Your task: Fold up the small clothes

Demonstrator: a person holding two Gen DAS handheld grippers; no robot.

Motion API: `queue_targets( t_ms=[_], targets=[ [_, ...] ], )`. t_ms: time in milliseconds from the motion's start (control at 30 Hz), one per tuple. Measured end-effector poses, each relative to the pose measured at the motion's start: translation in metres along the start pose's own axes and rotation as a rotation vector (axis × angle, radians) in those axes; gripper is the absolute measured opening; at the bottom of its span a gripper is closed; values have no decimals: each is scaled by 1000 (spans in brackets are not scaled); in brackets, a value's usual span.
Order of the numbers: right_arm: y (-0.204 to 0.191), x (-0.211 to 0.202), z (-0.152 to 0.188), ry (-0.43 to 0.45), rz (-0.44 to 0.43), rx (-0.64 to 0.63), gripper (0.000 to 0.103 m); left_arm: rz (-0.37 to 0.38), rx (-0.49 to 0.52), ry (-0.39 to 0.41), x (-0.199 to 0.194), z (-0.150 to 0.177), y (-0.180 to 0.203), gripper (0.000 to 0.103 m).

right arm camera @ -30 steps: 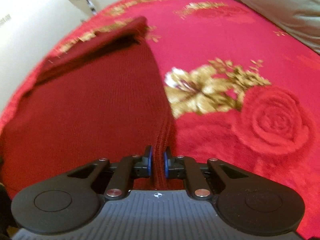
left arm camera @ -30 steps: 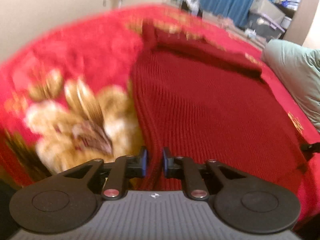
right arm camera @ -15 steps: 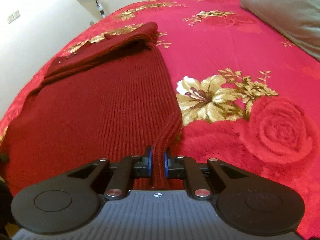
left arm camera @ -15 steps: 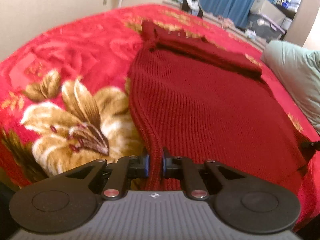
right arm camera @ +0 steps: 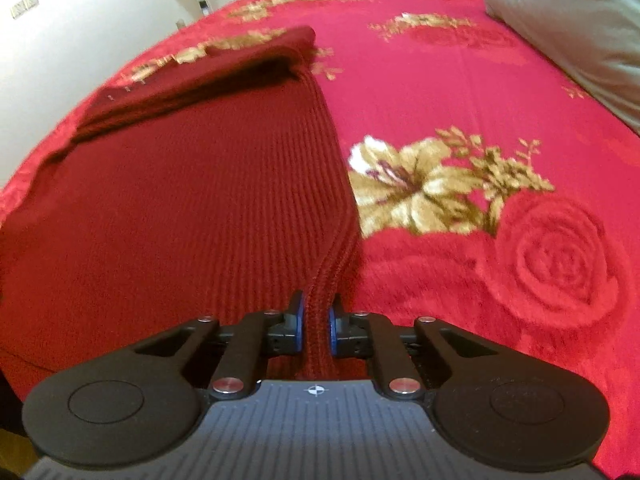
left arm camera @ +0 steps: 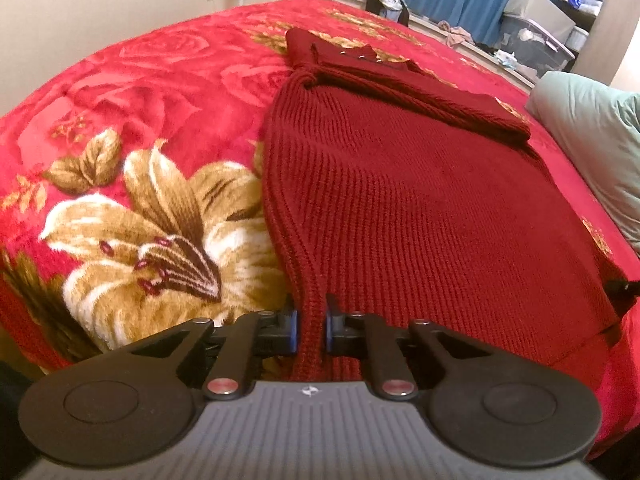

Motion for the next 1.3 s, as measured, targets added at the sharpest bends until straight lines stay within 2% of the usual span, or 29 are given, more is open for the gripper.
queue_targets(
  t_ms=[933, 1100, 1300],
  targets=[
    [-2, 3, -1, -7, 14, -25, 11, -6, 5, -4, 1, 1, 0, 12],
    [-1, -14, -10, 56, -23, 11, 11, 16, 25, 49, -17, -7, 5, 11],
    [0, -68, -38, 207, -179, 137, 10, 114, 53, 144, -65, -39, 15, 10]
  ],
)
Point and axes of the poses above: each gripper's, at about its wrist camera, not at the fingertips, and x roughly the way its jaws point, y to its right, z to its underside, the point moved 5 cm from there along x, roughly the way its jaws point, and after that the axes turned 3 degrees about -z, right-handed, at the moved point
